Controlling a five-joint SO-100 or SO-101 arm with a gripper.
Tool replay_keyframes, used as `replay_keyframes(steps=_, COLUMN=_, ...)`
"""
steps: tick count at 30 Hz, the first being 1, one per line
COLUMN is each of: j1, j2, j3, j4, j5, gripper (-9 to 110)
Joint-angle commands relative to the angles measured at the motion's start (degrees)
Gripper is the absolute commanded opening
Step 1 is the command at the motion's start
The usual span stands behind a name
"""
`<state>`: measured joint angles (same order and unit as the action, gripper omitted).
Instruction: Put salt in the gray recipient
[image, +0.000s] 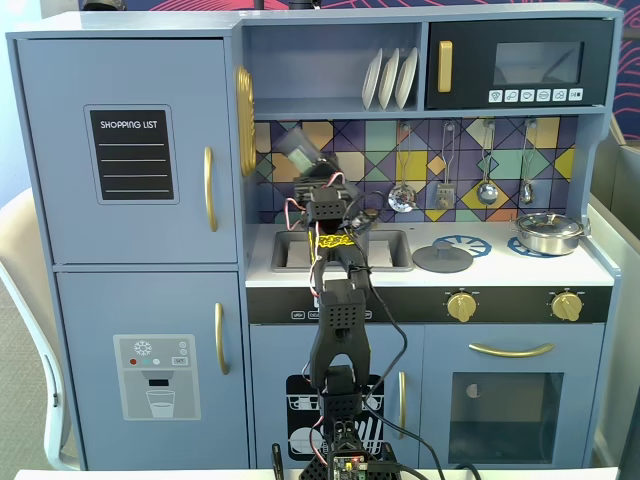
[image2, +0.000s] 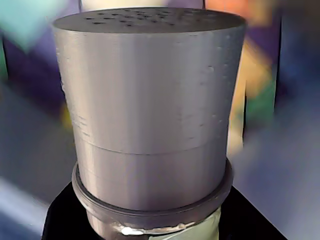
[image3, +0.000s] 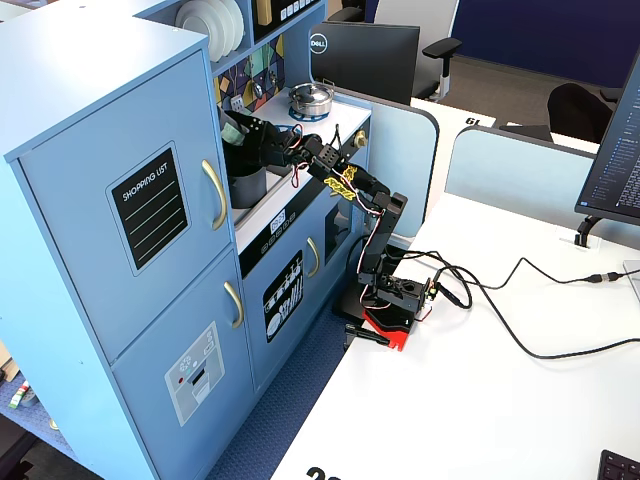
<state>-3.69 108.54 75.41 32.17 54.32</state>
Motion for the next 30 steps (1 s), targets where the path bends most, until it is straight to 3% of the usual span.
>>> replay_keyframes(steps=1, j1=-1.32, j2=0.18, j3=-7.12, j4=-2.11, j5=-0.62, gripper=0)
replay_keyframes(steps=15, j1=7.03, j2=5.89, j3=5.19, j4=3.08, j5=0.18, gripper=0)
replay_keyframes(steps=30, j1=-1.58, j2=-0.44, j3=-8.09, j4=-0.26, j5=0.35, gripper=0)
